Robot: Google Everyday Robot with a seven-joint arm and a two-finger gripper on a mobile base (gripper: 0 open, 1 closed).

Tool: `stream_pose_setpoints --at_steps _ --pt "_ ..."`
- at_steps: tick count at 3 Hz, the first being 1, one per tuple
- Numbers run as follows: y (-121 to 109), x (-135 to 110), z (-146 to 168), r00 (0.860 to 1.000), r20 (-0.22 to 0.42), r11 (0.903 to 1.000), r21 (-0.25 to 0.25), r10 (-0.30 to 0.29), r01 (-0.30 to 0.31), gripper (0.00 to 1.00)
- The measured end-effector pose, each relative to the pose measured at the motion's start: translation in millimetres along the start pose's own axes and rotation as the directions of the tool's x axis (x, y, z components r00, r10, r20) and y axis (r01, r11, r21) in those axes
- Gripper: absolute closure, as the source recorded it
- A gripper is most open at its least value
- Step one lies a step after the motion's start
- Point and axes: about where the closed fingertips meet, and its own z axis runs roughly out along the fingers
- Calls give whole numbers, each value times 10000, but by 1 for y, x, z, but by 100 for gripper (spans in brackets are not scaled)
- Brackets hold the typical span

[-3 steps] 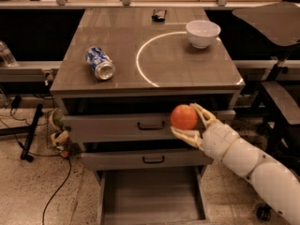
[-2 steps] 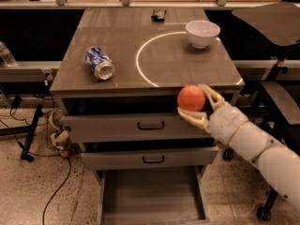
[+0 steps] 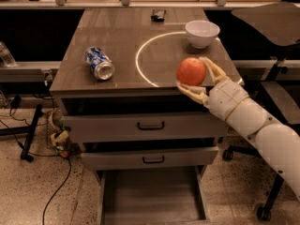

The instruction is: Pick apple from bottom drawer and place on counter

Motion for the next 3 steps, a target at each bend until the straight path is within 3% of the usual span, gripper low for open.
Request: stream_pose_setpoints --at_steps 1,2,3 --pt "-5 -18 21 9990 416 9999 -29 -165 167 100" --pt "2 -24 57 9988 454 9990 -403 -172 190 100" --pt "15 -12 82 9999 85 9966 -821 59 -52 100"
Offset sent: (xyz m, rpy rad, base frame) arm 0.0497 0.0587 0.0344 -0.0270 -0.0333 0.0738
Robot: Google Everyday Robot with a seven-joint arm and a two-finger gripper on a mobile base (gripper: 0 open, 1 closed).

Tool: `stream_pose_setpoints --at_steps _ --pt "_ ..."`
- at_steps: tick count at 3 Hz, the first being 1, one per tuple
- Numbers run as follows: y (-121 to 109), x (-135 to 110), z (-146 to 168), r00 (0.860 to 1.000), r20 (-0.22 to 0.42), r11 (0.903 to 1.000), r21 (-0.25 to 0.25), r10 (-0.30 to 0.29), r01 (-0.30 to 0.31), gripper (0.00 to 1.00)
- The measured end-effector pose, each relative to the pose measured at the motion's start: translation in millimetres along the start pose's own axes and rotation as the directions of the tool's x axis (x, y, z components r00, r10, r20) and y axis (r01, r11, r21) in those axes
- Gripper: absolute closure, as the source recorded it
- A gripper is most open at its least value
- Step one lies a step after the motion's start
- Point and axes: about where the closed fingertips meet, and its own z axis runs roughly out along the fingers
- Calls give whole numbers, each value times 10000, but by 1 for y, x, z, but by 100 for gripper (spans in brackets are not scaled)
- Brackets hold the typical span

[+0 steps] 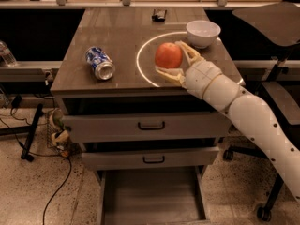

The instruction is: Pick apple from bottom drawer and place on counter

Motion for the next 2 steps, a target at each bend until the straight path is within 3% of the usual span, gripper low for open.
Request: stream_pose_setpoints --at_steps 1,2 --pt "9 10 21 9976 -466 9979 -395 504 -522 100" --pt "15 15 35 9906 -691 9898 -715 1183 -1232 81"
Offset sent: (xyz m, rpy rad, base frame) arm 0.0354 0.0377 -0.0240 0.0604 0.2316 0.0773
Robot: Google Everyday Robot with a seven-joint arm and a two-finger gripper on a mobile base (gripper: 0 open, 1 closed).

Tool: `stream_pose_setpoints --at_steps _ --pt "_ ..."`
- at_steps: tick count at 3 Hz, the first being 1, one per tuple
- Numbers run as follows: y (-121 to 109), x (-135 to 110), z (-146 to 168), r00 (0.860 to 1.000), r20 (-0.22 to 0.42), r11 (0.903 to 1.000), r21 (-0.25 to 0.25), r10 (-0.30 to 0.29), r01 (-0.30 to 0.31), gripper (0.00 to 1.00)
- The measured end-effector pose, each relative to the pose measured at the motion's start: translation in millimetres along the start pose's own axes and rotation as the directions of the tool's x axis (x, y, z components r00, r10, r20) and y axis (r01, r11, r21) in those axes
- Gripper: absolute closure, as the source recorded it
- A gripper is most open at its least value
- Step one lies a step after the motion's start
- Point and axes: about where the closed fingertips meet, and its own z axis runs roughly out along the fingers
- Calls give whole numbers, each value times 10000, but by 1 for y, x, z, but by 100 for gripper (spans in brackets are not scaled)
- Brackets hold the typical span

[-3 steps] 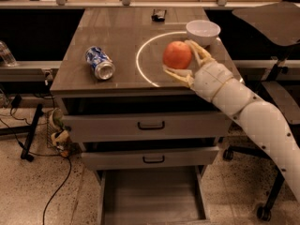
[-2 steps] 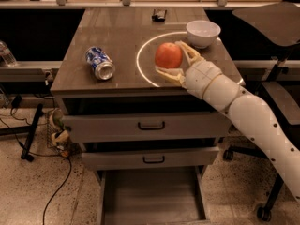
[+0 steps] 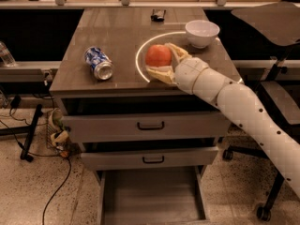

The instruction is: Pick apple from bottom drawer and place on counter

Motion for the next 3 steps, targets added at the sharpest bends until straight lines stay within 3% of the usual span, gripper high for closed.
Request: stream_pose_setpoints --at_steps 1,3 --pt "7 14 9 9979 -293 9980 -253 571 -578 50" --pt "13 32 12 9928 -716 9943 -397 957 -987 5"
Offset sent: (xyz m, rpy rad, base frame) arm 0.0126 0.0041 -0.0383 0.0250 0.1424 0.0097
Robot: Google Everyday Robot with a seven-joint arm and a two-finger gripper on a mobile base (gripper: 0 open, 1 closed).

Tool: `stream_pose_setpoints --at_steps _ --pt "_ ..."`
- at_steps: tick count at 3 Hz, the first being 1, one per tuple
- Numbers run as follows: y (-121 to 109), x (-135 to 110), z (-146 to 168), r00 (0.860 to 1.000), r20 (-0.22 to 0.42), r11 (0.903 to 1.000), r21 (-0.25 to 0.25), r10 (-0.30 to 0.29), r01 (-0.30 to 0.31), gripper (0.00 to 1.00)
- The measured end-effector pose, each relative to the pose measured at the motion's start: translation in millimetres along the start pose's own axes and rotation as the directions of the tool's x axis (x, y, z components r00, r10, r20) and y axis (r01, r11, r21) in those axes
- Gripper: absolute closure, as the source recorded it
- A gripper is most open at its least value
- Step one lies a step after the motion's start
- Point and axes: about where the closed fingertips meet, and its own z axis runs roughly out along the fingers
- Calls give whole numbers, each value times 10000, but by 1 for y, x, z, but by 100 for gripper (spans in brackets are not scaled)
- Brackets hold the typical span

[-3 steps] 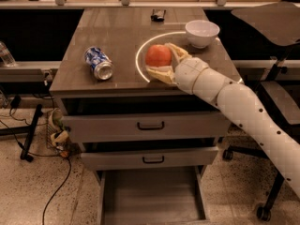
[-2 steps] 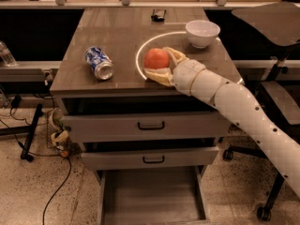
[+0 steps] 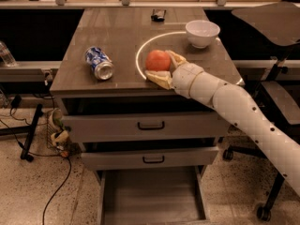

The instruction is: Pick apple from bottom drawer and place on counter

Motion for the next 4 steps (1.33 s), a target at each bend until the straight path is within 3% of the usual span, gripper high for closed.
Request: stream_pose_setpoints --at_steps 2,3,4 --pt "-1 4 -3 9999 -113 10000 -39 75 -76 0" --pt "-9 -5 -23 9997 159 9998 -102 181 -179 0" --pt "-21 -27 -73 9978 659 10000 -43 -56 59 10"
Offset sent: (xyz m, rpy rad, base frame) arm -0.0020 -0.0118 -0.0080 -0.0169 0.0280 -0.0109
